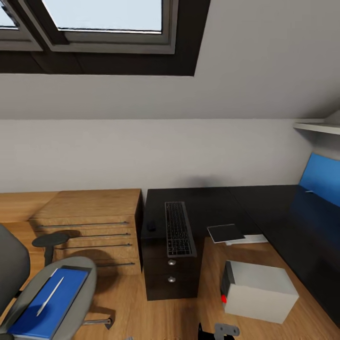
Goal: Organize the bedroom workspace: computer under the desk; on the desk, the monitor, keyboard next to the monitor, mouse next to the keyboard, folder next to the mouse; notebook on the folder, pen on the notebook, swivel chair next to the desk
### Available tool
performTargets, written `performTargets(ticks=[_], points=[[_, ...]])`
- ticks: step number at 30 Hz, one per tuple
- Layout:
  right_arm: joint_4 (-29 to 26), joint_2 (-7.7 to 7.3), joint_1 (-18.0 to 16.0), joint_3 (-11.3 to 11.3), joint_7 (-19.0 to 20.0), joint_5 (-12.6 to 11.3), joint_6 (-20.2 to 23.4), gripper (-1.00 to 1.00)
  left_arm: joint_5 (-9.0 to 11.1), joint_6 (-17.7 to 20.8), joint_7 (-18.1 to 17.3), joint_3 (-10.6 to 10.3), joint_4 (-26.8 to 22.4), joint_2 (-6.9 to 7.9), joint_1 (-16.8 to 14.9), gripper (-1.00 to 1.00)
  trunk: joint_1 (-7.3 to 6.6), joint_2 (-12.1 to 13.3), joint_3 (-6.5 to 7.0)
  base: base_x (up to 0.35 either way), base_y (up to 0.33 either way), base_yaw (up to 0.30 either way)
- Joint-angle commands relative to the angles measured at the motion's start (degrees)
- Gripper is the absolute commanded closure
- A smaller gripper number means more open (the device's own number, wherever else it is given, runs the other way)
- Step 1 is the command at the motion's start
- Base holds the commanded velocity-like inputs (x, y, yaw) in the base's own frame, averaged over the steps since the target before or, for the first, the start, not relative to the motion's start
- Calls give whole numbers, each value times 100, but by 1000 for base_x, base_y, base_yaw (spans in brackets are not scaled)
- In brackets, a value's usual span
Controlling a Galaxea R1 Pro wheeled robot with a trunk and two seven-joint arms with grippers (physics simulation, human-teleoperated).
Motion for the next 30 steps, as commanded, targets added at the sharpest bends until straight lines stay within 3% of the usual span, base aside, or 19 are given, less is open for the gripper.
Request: performTargets(ticks=[1, 18, 21, 22, 23, 24, 26, 28, 29, 30], points=[[13, 3, -7, 49, -13, -50, -23, -100, 36, -22, 37, -49, -2, 3, -7, -100, 23, -46, -33, 0, 0, -82], [-97, -19, -7, 53, -13, -37, -23, -100, 69, 1, 45, -18, -27, 9, -5, -100, 396, -728, -428, 0, 0, -54], [-595, -15, -7, 55, -28, -36, -26, -100, 82, 27, 278, 24, -608, 51, -7, -100, 462, -849, -482, 0, 0, -2], [-830, -15, -7, 50, -39, -49, -10, -100, 87, 73, 507, 62, -925, 88, -6, -100, 484, -889, -500, 0, 0, 0], [-1123, -15, -10, 41, -45, -71, 18, -100, 88, 255, 826, 116, -1301, 142, -7, -100, 506, -929, -518, 0, 0, 0], [-2027, -15, -14, 20, -59, -186, 291, -100, 86, 1336, 1551, 352, -2487, 353, -9, -100, 528, -969, -536, 0, 0, 0], [-2520, -15, -15, 15, -61, -332, 654, -100, 87, 1902, 1687, 619, -3011, 458, -6, -100, 572, -1049, -572, 0, 0, 0], [-3213, -19, -16, 10, -54, -616, 1278, -100, 80, 2520, 1766, 1154, -3481, 523, -8, -100, 616, -1129, -608, 0, 0, 0], [-3758, -35, -16, 6, -51, -927, 1755, -100, 73, 2908, 1789, 1550, -3752, 544, -12, -100, 638, -1169, -626, 0, 0, 0], [-3917, -43, -16, 5, -51, -1038, 1890, -100, 70, 3011, 1794, 1641, -3839, 550, -13, -100, 660, -1210, -644, 0, 0, 0]])
